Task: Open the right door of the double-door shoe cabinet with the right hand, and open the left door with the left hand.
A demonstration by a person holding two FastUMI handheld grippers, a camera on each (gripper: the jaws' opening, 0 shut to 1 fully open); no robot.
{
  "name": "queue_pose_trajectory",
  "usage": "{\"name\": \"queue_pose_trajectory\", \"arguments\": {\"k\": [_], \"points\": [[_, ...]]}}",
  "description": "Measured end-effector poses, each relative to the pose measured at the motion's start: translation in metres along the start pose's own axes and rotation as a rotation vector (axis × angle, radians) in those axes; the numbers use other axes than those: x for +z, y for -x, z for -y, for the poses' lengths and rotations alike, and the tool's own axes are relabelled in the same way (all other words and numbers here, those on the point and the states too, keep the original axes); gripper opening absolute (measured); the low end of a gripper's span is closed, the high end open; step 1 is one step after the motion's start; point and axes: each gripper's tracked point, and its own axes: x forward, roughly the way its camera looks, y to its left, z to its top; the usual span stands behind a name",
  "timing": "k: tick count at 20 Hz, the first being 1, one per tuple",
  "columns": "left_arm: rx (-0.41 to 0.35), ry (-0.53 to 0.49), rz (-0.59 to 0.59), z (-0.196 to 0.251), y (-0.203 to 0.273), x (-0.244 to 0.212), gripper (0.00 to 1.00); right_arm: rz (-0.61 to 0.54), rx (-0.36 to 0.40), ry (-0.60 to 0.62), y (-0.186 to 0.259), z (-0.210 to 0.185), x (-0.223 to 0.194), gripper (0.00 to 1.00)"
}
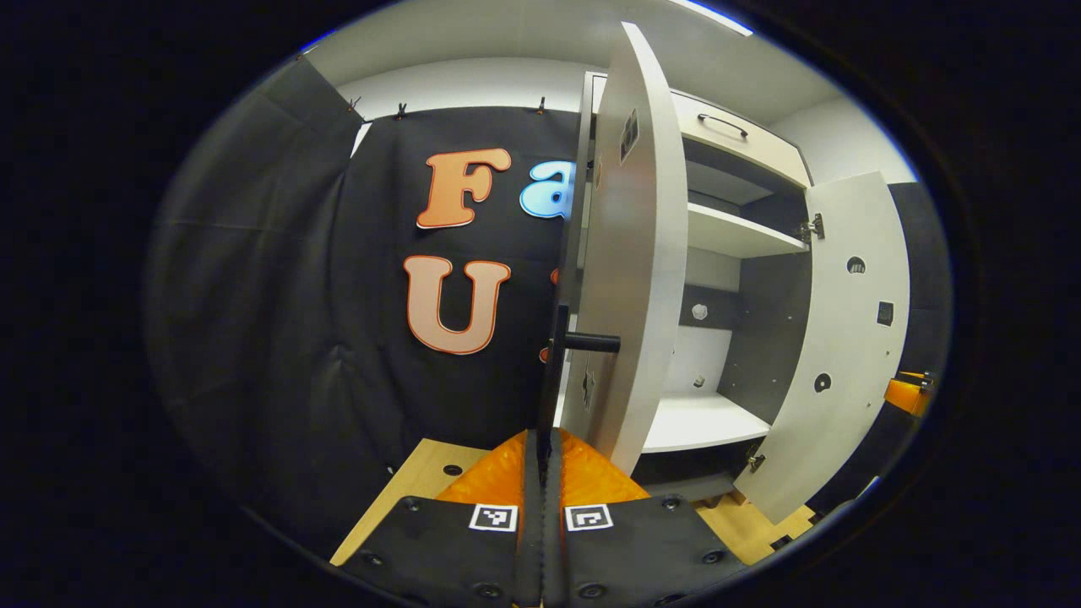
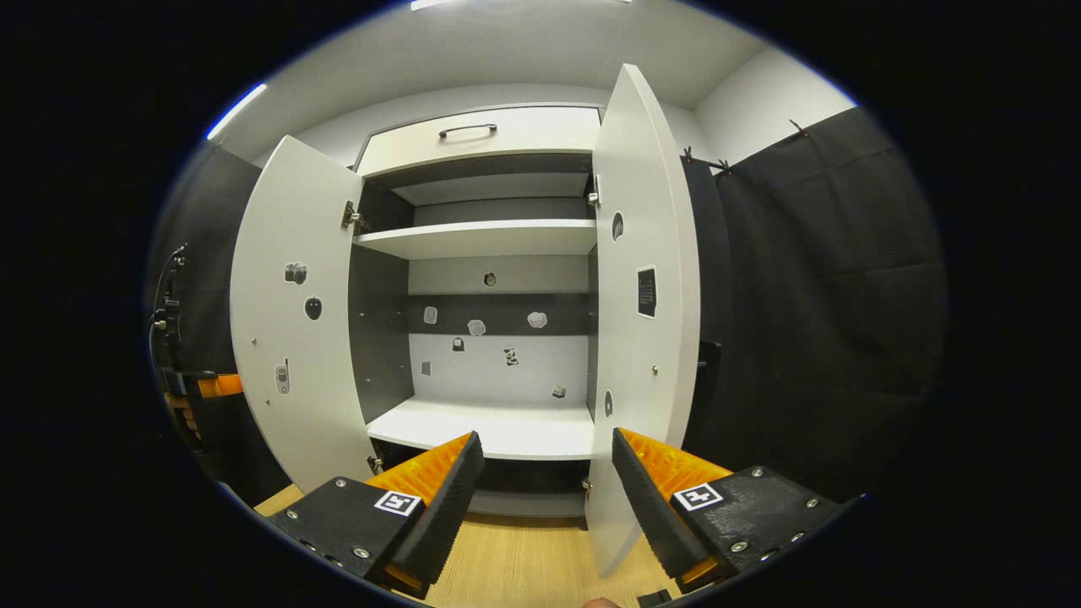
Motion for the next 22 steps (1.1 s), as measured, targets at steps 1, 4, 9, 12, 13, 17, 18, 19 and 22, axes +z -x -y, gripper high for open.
{"name": "queue_pose_trajectory", "arguments": {"k": [1,4,9,12,13,17,18,19,22], "points": [[0.000,-0.016,0.004,0.001,0.006,0.003,0.07,0.003,-0.001,0.001,-0.001,-0.002,0.001,0.93],[-0.004,-0.051,0.039,0.004,0.026,0.023,0.07,0.005,-0.001,0.002,-0.004,-0.008,0.005,0.93],[0.055,-0.060,0.054,-0.005,0.059,0.056,0.07,0.026,0.005,0.019,-0.005,-0.015,0.023,0.93],[0.089,-0.041,0.073,-0.015,0.077,0.078,0.08,0.049,0.009,0.029,-0.005,-0.017,0.039,0.93],[0.111,-0.044,0.077,-0.020,0.082,0.085,0.08,0.053,0.011,0.034,-0.005,-0.017,0.043,0.93],[0.168,-0.072,0.119,-0.034,0.104,0.115,0.27,0.075,0.003,0.057,-0.002,-0.015,0.064,0.93],[0.171,-0.077,0.128,-0.037,0.110,0.122,0.33,0.080,0.001,0.059,0.001,-0.014,0.069,0.93],[0.171,-0.082,0.132,-0.037,0.114,0.127,0.35,0.083,-0.002,0.060,0.002,-0.013,0.074,0.93],[0.168,-0.086,0.131,-0.032,0.122,0.136,0.54,0.097,-0.010,0.062,0.005,-0.007,0.089,0.93]]}}
